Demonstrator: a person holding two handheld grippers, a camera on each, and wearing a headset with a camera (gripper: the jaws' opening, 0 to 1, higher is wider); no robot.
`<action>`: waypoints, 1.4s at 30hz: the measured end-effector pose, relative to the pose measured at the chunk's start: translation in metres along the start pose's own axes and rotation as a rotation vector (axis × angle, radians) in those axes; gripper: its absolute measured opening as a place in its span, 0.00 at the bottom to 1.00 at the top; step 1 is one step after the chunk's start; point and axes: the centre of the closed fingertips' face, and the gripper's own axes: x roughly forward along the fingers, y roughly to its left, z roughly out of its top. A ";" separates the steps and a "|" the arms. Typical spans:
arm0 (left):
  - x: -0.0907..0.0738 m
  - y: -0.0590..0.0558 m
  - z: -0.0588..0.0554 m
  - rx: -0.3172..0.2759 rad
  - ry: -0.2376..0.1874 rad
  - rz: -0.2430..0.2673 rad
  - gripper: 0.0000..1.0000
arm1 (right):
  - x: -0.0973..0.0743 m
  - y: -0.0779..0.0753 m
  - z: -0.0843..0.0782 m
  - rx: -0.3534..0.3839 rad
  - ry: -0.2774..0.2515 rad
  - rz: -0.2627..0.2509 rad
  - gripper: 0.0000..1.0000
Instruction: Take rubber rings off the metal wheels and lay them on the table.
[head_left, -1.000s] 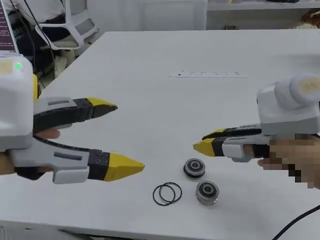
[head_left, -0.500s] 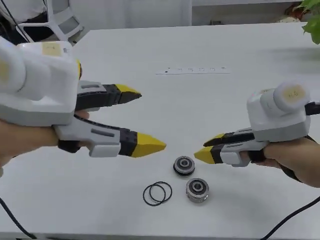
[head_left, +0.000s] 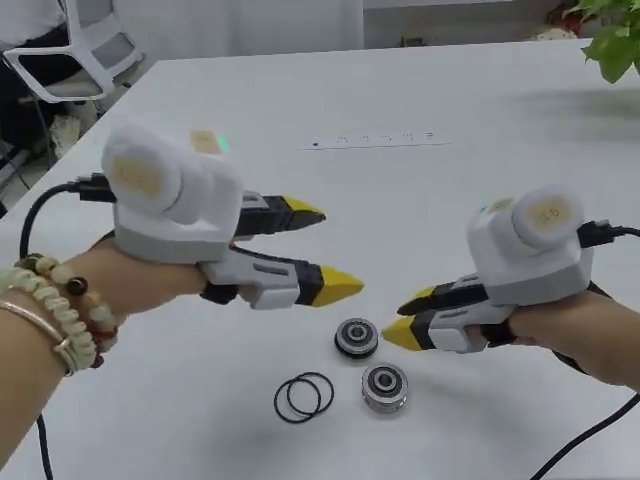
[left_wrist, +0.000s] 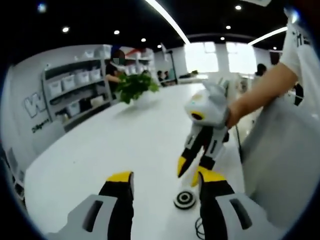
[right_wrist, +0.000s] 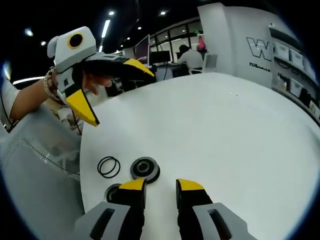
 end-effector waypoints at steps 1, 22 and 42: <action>0.004 0.000 -0.004 0.009 0.006 0.001 0.51 | 0.001 0.000 -0.001 -0.004 0.003 -0.001 0.21; 0.033 -0.025 -0.062 0.015 0.113 -0.032 0.29 | 0.011 0.014 -0.006 -0.063 0.018 0.053 0.31; 0.040 -0.034 -0.073 -0.021 0.156 -0.059 0.13 | 0.020 0.022 -0.003 -0.131 0.011 0.041 0.26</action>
